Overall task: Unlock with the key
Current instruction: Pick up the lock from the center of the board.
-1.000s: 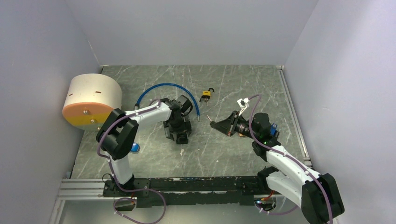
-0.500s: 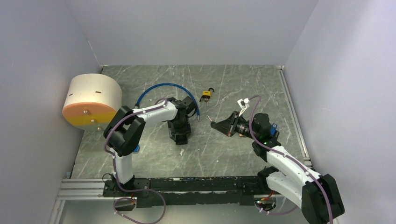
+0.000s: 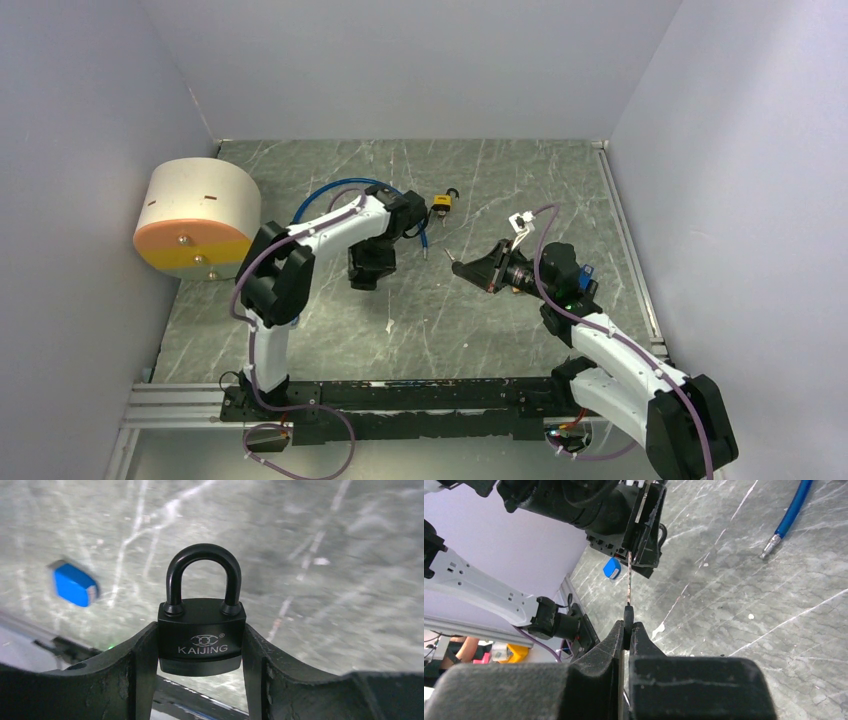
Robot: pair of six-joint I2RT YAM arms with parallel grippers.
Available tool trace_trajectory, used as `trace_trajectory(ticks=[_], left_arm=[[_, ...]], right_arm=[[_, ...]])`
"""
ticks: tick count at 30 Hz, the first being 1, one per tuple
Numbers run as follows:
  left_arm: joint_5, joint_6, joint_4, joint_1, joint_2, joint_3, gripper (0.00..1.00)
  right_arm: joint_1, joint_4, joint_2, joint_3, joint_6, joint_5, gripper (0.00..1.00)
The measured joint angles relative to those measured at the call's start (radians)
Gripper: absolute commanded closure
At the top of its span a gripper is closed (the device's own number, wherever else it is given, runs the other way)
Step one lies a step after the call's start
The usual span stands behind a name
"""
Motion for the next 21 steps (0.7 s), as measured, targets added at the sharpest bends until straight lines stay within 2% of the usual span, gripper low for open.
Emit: trace_trajectory(ticks=[5,13,17,21], left_arm=[[-0.122,0.018,-0.124,0.0,0.067,0.04,0.97],[-0.243,0.035,-0.227,-0.002,0.127,0.094,0.97],[-0.244,0.042,-0.229,-0.002,0.144,0.098,0.97],[-0.174,0.064,-0.188,0.002,0.142,0.098,0.97]], right_arm=[[-0.002,0.0,0.003,0.0,0.0,0.007,1.0],[-0.002,0.0,0.01,0.0,0.0,0.011,1.0],[-0.002,-0.005,0.014,0.0,0.0,0.011,1.0],[-0.002,-0.011,0.015,0.0,0.0,0.012,1.0]])
